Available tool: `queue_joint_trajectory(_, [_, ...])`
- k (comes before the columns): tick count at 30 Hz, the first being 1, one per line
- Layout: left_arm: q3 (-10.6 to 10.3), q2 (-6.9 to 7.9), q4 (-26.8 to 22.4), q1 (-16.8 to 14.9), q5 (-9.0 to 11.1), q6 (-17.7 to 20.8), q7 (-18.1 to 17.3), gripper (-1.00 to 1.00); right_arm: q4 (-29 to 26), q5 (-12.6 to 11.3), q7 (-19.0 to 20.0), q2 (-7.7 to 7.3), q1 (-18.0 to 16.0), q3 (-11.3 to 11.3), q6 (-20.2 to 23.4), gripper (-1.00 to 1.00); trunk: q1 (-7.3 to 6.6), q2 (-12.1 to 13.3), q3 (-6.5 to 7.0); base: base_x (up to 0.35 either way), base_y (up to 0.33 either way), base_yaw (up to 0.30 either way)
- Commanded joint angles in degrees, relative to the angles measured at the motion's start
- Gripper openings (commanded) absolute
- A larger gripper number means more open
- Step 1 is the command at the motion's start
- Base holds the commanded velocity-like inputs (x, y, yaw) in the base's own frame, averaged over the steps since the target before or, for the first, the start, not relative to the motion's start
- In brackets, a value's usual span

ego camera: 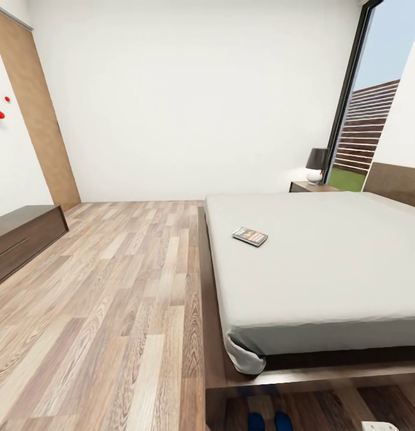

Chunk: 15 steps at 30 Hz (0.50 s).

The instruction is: In the bedroom, move the book from the bed onto either nightstand, and place the two sandals side by side next to the bed.

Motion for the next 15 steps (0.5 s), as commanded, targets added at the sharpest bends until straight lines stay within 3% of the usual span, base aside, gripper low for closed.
queue_joint_trajectory(1, [-0.5, 0.01, 0.0, 0.0, 0.5, -0.1, 0.1, 1.00, -0.1, -0.6, 0.1, -0.04, 0.0, 0.3, 0.3, 1.00, -0.01, 0.0, -0.05, 0.000, 0.000, 0.000])
queue_joint_trajectory(6, [-0.5, -0.05, 0.0, -0.1, 0.5, -0.1, 0.2, 1.00, 0.0, -0.6, 0.1, -0.11, 0.2, 0.6, 0.4, 1.00, -0.01, 0.0, -0.05, 0.000, 0.000, 0.000])
queue_joint_trajectory(15, [-0.5, -0.07, 0.0, -0.1, 0.5, -0.1, 0.2, 1.00, 0.0, -0.6, 0.1, -0.10, 0.3, 0.8, 0.3, 1.00, -1.99, 3.6, 1.56, 0.000, 0.000, 0.000])
